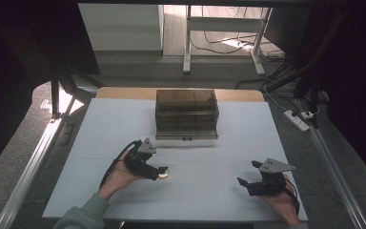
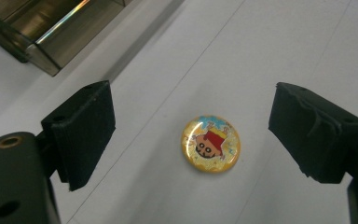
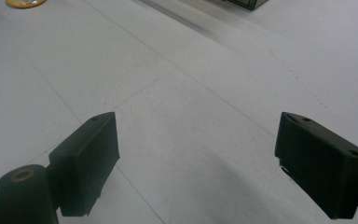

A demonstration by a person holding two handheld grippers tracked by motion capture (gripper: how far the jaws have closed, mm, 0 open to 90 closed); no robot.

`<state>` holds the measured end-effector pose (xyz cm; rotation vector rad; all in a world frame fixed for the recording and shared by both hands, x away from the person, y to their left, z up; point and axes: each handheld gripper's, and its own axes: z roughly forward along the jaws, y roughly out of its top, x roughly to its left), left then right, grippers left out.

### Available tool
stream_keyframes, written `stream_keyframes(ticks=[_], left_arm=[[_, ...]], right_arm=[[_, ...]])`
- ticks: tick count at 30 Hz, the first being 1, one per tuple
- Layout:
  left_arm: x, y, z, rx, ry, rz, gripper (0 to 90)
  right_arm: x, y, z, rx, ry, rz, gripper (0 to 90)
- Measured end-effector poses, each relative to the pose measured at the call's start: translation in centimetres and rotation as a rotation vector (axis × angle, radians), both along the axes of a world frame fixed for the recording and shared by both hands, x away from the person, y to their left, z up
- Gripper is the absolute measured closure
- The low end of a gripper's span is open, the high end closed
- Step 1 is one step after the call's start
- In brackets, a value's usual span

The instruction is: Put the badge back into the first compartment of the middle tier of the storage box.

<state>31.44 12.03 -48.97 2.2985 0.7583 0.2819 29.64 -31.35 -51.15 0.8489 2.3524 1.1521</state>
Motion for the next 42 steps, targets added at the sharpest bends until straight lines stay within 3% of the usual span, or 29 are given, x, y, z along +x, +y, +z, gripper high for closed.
stream_keyframes(ticks=[15,18,25,32,42], left_arm=[[1.0,-2.1,-0.8,0.068,0.054,-0.068,14.7],[1.0,-2.1,-1.0,0.095,0.051,-0.077,14.6],[1.2,-1.9,-1.2,0.107,0.069,-0.087,15.3],[1.7,-2.0,-1.7,0.161,0.114,-0.130,16.0],[1.8,-2.7,-2.2,0.235,0.144,-0.206,19.0]], right_arm=[[0.0,0.1,-0.1,-0.007,0.007,-0.001,13.6],[0.0,0.1,-0.2,-0.005,0.005,-0.001,13.5],[0.0,0.1,-0.2,-0.007,0.009,0.000,13.5],[0.0,0.1,-0.2,-0.022,0.013,-0.003,13.5],[0.1,0.1,-0.3,-0.022,0.019,-0.002,13.5]])
